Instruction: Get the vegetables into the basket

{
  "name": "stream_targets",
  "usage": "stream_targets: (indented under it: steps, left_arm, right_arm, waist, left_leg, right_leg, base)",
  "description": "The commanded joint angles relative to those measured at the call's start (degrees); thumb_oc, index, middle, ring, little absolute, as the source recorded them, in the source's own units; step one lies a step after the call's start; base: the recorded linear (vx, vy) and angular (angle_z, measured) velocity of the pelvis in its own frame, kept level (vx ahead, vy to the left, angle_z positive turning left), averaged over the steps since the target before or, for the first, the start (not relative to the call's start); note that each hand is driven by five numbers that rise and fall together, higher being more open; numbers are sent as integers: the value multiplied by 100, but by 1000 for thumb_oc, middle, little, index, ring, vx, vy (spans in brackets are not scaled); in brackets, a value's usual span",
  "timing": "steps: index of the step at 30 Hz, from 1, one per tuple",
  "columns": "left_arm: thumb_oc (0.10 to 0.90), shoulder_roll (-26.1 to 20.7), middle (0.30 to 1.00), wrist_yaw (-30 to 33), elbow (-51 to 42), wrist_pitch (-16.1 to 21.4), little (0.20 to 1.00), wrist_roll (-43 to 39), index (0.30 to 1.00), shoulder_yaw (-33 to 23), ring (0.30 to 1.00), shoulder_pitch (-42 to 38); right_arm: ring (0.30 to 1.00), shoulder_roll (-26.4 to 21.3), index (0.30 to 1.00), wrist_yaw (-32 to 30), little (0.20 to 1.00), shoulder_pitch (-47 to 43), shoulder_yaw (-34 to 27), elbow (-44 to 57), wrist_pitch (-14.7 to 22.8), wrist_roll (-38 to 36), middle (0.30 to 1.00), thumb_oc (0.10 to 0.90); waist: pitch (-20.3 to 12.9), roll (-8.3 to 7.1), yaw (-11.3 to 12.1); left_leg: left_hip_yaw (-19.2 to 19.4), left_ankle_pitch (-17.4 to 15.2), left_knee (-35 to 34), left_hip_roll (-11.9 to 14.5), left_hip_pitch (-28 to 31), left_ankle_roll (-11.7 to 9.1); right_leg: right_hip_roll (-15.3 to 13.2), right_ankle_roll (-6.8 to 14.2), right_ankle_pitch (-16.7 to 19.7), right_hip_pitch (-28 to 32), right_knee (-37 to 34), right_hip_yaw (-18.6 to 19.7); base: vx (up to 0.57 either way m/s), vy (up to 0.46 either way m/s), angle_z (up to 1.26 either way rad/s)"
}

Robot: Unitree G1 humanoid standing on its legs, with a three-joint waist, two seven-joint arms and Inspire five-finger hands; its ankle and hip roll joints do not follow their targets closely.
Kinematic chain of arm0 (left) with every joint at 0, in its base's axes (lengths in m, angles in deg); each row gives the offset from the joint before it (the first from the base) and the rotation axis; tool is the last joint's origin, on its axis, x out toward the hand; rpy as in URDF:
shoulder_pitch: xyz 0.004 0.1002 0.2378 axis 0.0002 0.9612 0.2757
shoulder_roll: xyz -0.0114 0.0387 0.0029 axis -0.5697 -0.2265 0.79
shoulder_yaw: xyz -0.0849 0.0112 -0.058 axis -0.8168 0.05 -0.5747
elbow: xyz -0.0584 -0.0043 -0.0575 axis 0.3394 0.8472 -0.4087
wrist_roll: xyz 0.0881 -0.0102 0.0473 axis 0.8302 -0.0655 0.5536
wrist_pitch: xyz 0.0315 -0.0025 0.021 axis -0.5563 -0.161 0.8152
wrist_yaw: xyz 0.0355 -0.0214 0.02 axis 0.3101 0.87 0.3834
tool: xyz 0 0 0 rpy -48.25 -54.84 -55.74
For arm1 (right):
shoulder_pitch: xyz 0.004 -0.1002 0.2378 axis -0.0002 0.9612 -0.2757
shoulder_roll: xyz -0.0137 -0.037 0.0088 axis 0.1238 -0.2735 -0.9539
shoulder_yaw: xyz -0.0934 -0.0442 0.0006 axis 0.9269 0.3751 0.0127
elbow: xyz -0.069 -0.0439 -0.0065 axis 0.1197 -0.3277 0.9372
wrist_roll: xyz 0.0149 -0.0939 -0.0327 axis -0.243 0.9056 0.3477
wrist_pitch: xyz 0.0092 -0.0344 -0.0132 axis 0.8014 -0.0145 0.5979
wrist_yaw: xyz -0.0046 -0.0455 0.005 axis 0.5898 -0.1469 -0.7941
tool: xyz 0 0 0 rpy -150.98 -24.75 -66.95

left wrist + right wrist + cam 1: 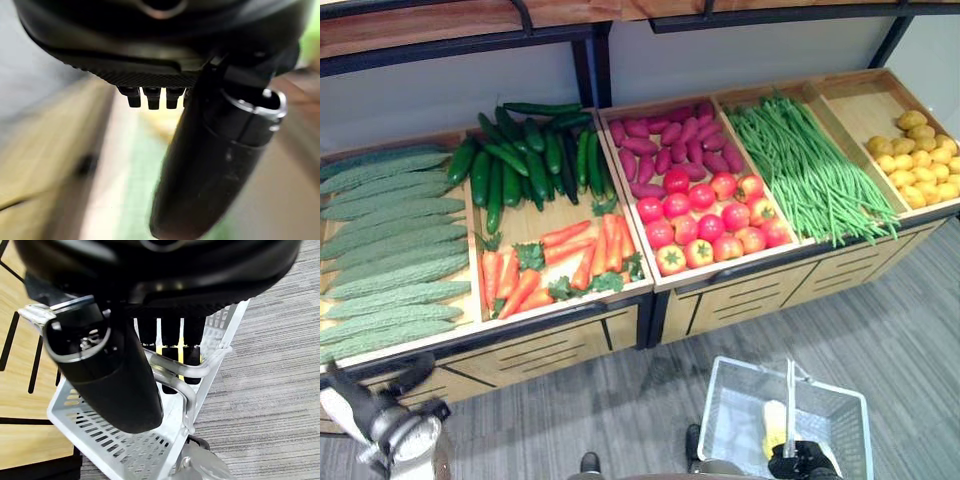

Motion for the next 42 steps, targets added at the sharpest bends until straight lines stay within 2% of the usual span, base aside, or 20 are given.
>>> stream_targets:
  steps: [1,3,9,10,13,17,33,40,42]
  left_arm:
    - [900,-638,1000,358,171,50,1000,1397,1000,-221,1000,-198]
    - [900,-860,1000,61,-217,10,1000,1813,1000,70,1000,-261]
    - [900,-1177,1000,-685,-221,37,1000,1858,1000,845,1000,-757]
    - [900,-1177,1000,-685,-222,36,1000,1858,1000,846,1000,-759]
    - [900,-1213,1000,-743,50,17,1000,1583,1000,1177,1000,-1464]
    - [900,-996,1000,-847,-173,11,1000,1198,1000,1474,1000,-2068]
    - [900,-785,1000,-1139,494,-303,1000,1530,1000,2371,1000,-2427]
    - [900,-817,1000,-1118,784,-474,1000,1781,1000,2570,1000,-2551]
    - [900,-926,1000,-1159,956,-547,1000,2068,1000,2795,1000,-2629]
  right_arm:
    - [300,-50,300,-148,300,-26,109,-296,133,174,300,400]
    - [300,-142,300,-149,300,-81,137,-248,137,196,300,400]
    - [300,-281,300,-91,300,-196,245,-79,111,305,300,400]
    - [300,-281,300,-91,300,-196,243,-79,111,305,300,400]
    - [300,-342,300,-56,300,-341,396,7,78,373,300,400]
    - [300,-315,300,-29,300,-408,554,52,23,414,300,400]
    - [300,-230,300,-61,300,-547,659,129,29,344,300,400]
    - [300,-228,300,-98,300,-572,673,129,27,331,300,400]
    - [300,-239,300,-116,300,-600,686,140,40,318,300,400]
  waist:
    - [47,-339,-72]
    - [49,-318,-111]
    - [68,-300,-253]
    - [68,-300,-251]
    - [116,-317,-381]
    - [155,-365,-479]
    - [257,-403,-596]
    - [250,-392,-657]
    - [262,-374,-679]
  left_leg:
    - [-14,85,1,6,-351,-76]
    - [15,81,1,10,-356,-80]
    - [87,86,1,38,-362,-93]
    - [87,86,1,38,-362,-93]
    - [146,102,1,70,-423,-99]
    - [186,127,1,121,-492,-102]
    - [296,150,1,213,-533,-124]
    - [346,156,1,229,-562,-138]
    - [374,167,1,236,-588,-143]
  right_leg:
    - [-614,544,-115,152,29,-229]
    - [-615,548,-115,143,29,-193]
    - [-599,550,-90,80,29,-118]
    - [-598,550,-90,79,29,-117]
    - [-567,541,-60,-38,29,-30]
    - [-520,524,-40,-154,29,47]
    - [-413,484,-35,-309,29,194]
    - [-385,480,-30,-393,29,257]
    - [-372,474,-16,-451,29,290]
  base:
    - [0,0,0]
    - [0,0,0]
    - [-8,5,-3]
    - [-34,2,-10]
    - [-42,3,-9]
    - [-11,-16,-12]
    - [0,-7,-4]
    - [6,-2,-3]
    - [17,1,-10]
